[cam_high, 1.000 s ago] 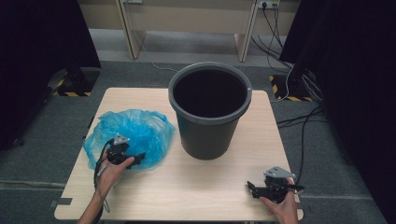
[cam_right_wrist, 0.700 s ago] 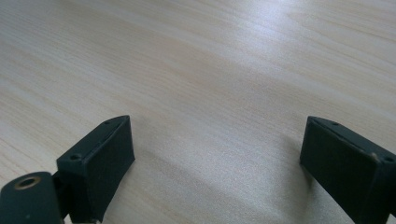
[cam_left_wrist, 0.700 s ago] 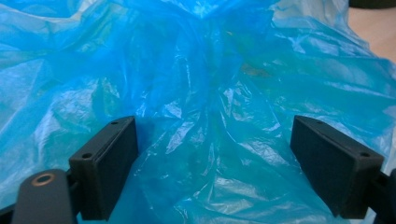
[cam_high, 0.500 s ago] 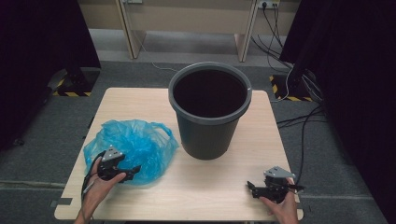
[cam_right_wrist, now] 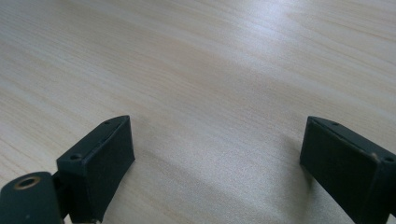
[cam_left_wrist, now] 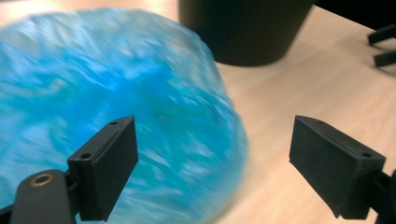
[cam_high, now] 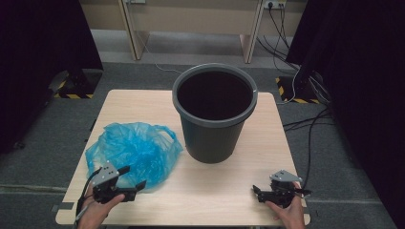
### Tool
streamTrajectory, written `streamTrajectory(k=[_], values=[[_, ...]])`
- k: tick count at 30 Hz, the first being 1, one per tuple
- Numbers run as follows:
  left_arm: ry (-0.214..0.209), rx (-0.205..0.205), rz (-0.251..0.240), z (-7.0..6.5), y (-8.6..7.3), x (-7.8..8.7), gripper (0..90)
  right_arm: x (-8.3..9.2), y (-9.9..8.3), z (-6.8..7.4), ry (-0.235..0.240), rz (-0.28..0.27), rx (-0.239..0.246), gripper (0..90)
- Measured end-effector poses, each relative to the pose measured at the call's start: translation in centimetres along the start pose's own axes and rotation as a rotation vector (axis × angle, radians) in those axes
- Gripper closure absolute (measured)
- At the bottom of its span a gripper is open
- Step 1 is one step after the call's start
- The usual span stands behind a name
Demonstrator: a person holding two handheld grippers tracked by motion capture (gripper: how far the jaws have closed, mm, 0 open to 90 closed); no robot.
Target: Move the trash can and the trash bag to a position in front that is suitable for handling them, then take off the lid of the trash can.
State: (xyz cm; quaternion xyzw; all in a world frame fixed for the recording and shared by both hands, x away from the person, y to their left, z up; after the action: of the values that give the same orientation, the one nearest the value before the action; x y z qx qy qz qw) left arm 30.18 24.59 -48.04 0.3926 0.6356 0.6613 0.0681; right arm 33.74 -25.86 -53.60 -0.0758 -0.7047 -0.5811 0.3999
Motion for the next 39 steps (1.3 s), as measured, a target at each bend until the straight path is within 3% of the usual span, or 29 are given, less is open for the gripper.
streamTrajectory(k=[5, 8, 12, 16, 24, 34, 37, 39], values=[[-0.004, -0.029, 0.009, -1.3, -1.8, 0.1, 14.7, 0.0, 0.0, 0.0, 0.0, -0.001, 0.0, 10.3], [-0.003, -0.023, 0.003, -1.4, -2.9, 0.2, 14.7, 0.0, 0.0, 0.0, 0.0, 0.0, 0.0, 10.3], [0.044, -0.047, 0.047, -1.1, -4.1, -0.1, 14.7, 0.0, 0.0, 0.0, -0.002, -0.001, -0.001, 10.3], [0.066, -0.027, 0.079, -0.3, -5.2, -0.4, 15.0, 0.0, 0.0, 0.0, -0.006, -0.001, -0.002, 10.2], [0.064, -0.023, 0.049, -0.8, -5.1, 0.0, 14.9, 0.0, 0.0, 0.1, -0.007, 0.002, -0.012, 10.1], [0.09, -0.022, 0.135, -0.5, -6.3, -0.8, 15.0, -0.1, 0.1, 0.1, -0.007, -0.002, -0.01, 10.2], [0.089, -0.021, 0.167, -0.5, -6.7, -1.0, 15.0, 0.1, 0.3, -0.2, 0.007, -0.004, -0.019, 20.4], [0.092, -0.026, 0.164, -0.5, -6.8, -1.1, 14.6, 0.6, 0.8, -0.5, 0.027, -0.021, -0.036, 20.0]])
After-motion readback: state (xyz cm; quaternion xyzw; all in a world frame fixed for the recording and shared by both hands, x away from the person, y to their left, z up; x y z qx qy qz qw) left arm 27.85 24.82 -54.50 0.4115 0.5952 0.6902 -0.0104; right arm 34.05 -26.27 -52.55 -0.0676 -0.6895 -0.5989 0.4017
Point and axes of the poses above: each handheld gripper's, and its own axes: x roughly backward along the jaws, y roughly out of its top, z roughly to its left, the point moved 3 cm from there along -x, roughly forward along the jaws, and after that the axes turned 4 degrees about -z, right-handed, at the moved point
